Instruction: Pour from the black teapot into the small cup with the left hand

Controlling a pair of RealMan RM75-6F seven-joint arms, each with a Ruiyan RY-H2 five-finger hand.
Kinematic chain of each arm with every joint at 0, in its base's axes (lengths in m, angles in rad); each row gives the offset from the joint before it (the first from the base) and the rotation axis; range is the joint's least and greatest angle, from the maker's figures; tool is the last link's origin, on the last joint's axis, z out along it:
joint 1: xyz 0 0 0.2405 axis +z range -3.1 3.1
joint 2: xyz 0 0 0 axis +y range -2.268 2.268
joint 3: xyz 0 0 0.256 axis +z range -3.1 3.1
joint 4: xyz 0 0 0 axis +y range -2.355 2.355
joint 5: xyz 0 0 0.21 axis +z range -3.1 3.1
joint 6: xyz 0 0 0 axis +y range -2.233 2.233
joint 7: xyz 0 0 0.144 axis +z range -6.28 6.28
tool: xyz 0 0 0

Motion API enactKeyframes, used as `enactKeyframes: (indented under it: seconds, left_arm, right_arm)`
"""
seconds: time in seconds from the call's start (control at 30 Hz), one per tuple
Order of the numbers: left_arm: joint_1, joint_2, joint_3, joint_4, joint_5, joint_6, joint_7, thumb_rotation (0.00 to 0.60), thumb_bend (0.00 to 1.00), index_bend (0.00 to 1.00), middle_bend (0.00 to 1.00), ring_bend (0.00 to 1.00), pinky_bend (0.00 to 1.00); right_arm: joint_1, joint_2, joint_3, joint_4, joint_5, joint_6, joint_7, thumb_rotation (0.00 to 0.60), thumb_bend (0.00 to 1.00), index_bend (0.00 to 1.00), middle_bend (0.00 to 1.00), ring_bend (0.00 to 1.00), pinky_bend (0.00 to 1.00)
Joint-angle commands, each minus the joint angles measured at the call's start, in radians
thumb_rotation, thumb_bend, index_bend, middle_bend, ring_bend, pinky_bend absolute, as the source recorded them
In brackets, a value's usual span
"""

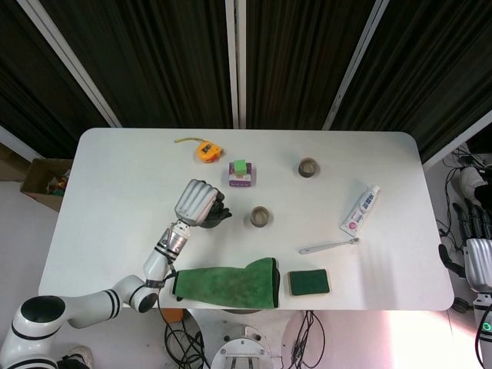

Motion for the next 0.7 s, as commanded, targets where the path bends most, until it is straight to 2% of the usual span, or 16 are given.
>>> enactKeyframes:
  seconds: [0.03, 0.2, 0.7]
  left_arm:
    - [-0.016, -0.015, -0.009, 0.008, -0.004, -0.011, 0.012, 0.598, 0.22, 1.0, 1.0, 0.94, 0.76]
    - [-0.05, -0.039, -0.029, 0.037, -0.008, -0.025, 0.033, 0.6, 0.22, 1.0, 1.0, 0.94, 0.76]
    - [-0.108, -0.115, -0.045, 0.121, -0.014, -0.04, 0.049, 0.6, 0.23, 1.0, 1.0, 0.94, 0.76]
  right_arm:
    - [0.0, -0.001, 0.0, 0.003, 0.0, -0.001, 0.003, 0.6, 0.33, 0.0, 0.0, 0.0, 0.0]
    - [0.0, -0.001, 0.0, 0.006, -0.002, 0.001, 0.006, 0.6, 0.33, 0.0, 0.0, 0.0, 0.0]
    - [0.004, -0.002, -0.001, 0.009, 0.006, -0.014, -0.001, 0.6, 0.34, 0.0, 0.0, 0.0, 0.0]
